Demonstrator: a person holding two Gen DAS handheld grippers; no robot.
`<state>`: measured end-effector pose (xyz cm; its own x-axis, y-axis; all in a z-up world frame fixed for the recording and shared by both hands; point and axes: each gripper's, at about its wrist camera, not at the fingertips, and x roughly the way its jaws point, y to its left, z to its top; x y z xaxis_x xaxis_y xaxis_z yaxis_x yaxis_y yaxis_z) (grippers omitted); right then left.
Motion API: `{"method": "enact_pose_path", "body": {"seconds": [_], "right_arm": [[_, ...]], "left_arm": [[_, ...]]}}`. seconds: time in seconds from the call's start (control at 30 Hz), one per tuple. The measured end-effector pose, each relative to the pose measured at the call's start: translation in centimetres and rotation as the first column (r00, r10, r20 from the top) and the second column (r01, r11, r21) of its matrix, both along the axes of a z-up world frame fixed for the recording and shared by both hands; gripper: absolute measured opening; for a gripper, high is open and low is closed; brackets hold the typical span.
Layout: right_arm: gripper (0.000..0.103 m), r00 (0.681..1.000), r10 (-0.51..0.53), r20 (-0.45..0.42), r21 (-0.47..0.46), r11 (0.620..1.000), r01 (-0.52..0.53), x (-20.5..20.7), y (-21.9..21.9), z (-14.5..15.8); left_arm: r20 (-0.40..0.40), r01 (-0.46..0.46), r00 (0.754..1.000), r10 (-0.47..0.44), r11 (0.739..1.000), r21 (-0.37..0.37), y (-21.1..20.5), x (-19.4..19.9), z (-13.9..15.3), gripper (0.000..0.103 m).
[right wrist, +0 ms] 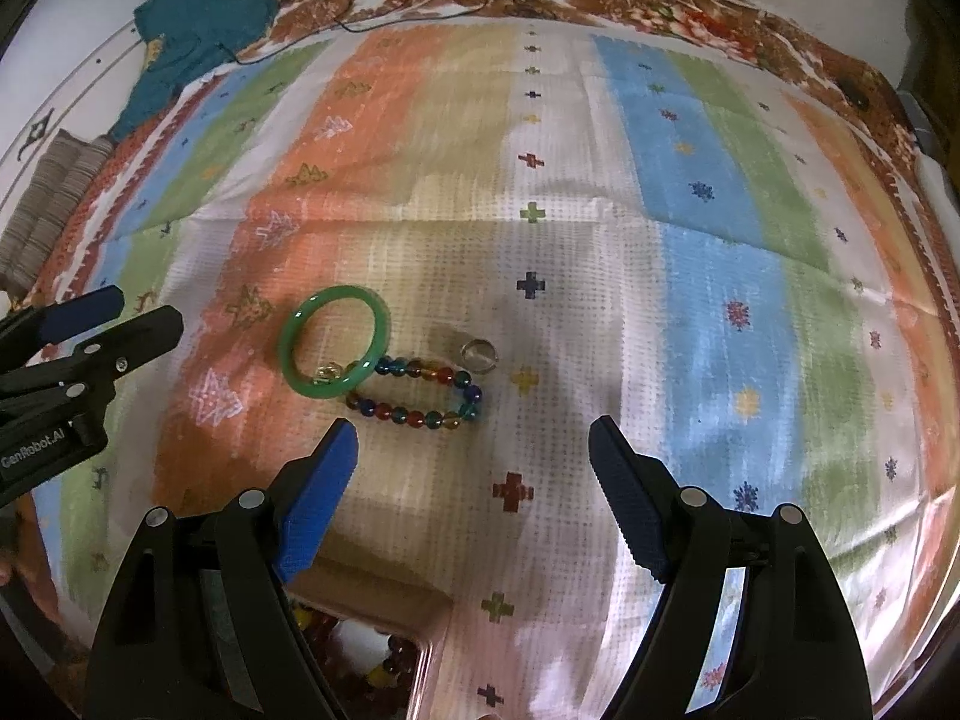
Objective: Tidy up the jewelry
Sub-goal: 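Move both open tools toward the green bangle and multicolour bracelet, then grasp the green jade bangle with the left tool while the right grasps the multicolour bracelet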
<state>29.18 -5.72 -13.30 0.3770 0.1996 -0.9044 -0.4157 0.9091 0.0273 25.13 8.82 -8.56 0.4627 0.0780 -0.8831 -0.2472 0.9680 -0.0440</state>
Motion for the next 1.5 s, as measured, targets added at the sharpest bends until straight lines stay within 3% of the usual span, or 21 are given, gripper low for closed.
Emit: {"method": "enact_pose_path", "body": {"seconds": [0.63,1.07,1.27,1.5], "right_arm": [[0.079,0.997,-0.031,-0.071,-0.07,0.997,0.026,3.6,0.9,-4.6],[0.078,0.999,-0.003,-0.047,-0.138,0.99,-0.003,5.1,2.2,-6.1],[0.056,0.999,0.021,-0.033,-0.155,0.988,-0.026,5.2,2.7,-6.3],[0.033,0.999,0.043,-0.027,-0.151,0.987,-0.046,4.5,1.9,-5.9]], "left_arm": [[-0.069,0.031,0.997,-0.031,1.0,0.001,0.5,3.8,-4.2,0.069],[-0.121,0.058,0.991,-0.058,0.998,-0.005,0.5,5.6,-7.1,0.066],[-0.144,0.082,0.986,-0.078,0.996,0.021,0.4,5.6,-8.4,0.057],[-0.155,0.113,0.982,-0.104,0.993,0.047,0.1,5.3,-8.4,0.016]]}}
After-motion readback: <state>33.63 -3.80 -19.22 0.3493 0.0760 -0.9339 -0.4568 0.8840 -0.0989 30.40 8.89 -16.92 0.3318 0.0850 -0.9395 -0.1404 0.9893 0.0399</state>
